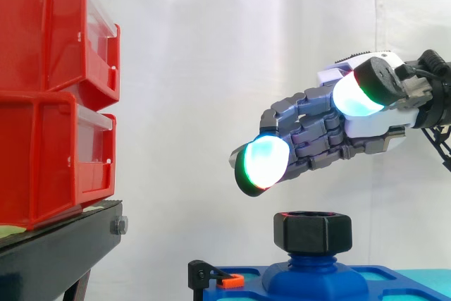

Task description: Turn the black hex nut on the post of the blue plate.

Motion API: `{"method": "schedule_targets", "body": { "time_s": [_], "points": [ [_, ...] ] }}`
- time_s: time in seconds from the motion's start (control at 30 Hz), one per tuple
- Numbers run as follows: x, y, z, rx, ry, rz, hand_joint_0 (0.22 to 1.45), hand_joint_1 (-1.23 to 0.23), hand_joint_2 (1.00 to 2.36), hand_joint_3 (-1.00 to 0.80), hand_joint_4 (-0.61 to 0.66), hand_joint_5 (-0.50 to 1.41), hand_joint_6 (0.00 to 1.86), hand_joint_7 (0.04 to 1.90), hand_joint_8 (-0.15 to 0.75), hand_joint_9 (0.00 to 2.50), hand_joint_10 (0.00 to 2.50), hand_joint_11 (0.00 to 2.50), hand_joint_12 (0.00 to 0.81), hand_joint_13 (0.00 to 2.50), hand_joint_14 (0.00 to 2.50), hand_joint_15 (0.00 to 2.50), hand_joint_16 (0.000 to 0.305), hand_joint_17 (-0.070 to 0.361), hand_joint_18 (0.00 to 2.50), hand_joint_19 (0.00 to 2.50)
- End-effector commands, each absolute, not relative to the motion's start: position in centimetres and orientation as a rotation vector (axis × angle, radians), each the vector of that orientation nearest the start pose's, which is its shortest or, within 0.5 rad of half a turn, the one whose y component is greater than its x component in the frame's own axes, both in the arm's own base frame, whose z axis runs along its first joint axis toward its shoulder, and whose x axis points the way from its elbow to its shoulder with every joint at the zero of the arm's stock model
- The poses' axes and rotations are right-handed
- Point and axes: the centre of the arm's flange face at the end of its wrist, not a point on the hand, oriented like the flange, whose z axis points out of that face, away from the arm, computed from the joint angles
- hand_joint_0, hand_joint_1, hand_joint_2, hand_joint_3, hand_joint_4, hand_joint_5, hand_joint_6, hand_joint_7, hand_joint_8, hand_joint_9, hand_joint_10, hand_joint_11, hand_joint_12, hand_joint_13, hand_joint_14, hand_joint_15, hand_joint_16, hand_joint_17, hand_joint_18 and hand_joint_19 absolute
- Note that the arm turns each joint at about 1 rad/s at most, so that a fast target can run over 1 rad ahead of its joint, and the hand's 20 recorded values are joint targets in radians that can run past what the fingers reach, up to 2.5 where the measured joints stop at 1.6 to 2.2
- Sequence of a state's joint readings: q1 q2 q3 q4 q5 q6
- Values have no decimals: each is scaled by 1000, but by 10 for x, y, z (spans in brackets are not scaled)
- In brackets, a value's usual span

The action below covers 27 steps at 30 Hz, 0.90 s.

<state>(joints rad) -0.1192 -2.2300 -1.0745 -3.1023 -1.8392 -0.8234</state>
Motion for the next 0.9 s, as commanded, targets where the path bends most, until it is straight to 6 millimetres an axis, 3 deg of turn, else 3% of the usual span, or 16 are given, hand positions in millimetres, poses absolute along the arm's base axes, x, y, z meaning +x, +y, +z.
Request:
{"method": "schedule_targets", "body": {
  "time_s": [0.0,0.03,0.37,0.87],
  "points": [
    [714,-188,323,546,1654,680,412,-574,1000,-500,160,-252,503,889,232,0,0,0,351,0,0,0,48,107,0,0],
    [716,-184,324,545,1652,673,421,-645,1000,-500,152,-253,503,888,226,0,0,0,346,0,0,0,47,105,0,0],
    [720,-171,323,536,1654,667,448,-860,1000,-500,118,-255,503,887,208,0,0,0,329,0,0,0,44,98,0,0],
    [723,-153,315,537,1659,658,467,-966,1000,-500,104,-257,503,884,198,0,0,0,321,0,0,0,42,94,0,0]
  ]
}}
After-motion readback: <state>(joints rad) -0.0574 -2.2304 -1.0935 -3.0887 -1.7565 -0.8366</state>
